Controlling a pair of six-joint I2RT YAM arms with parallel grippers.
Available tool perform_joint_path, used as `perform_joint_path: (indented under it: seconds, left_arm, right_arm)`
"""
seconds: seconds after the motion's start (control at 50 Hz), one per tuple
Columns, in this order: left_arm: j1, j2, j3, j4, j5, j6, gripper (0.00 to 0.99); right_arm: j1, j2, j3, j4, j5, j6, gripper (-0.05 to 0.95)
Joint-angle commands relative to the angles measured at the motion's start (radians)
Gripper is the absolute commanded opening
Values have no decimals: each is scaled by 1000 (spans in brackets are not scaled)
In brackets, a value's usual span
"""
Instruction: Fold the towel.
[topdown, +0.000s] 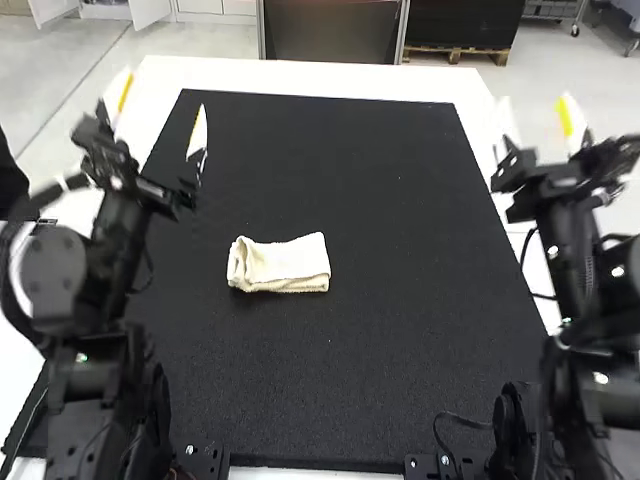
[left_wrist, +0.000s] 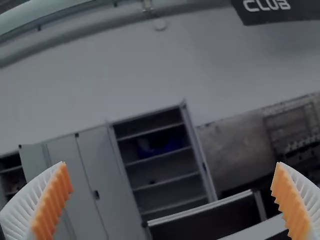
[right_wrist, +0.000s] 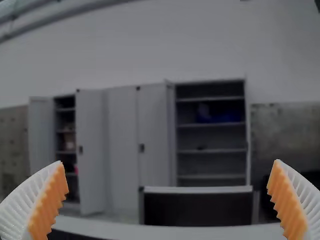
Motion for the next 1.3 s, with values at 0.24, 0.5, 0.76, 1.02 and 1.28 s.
perform_joint_path:
  seconds: [0.24,0.5,0.76,1.02,1.28]
  left_arm:
    - [0,-2,-65,-289,-125,4,911]
    - [20,-2,-67,-498,-148,13,966]
    - [34,-2,-67,-552,-146,62,967]
    - [32,-4,-67,-564,-146,19,967]
    - [32,-2,-67,-567,-146,-58,962]
  right_arm:
    - [-12,-10,-181,-239,166,-20,911]
    - [-12,-10,-183,-451,186,-46,913]
    - [-14,-10,-183,-454,186,-56,913]
    - [-12,-10,-183,-454,186,-56,913]
    - [-12,-10,-183,-454,186,-56,913]
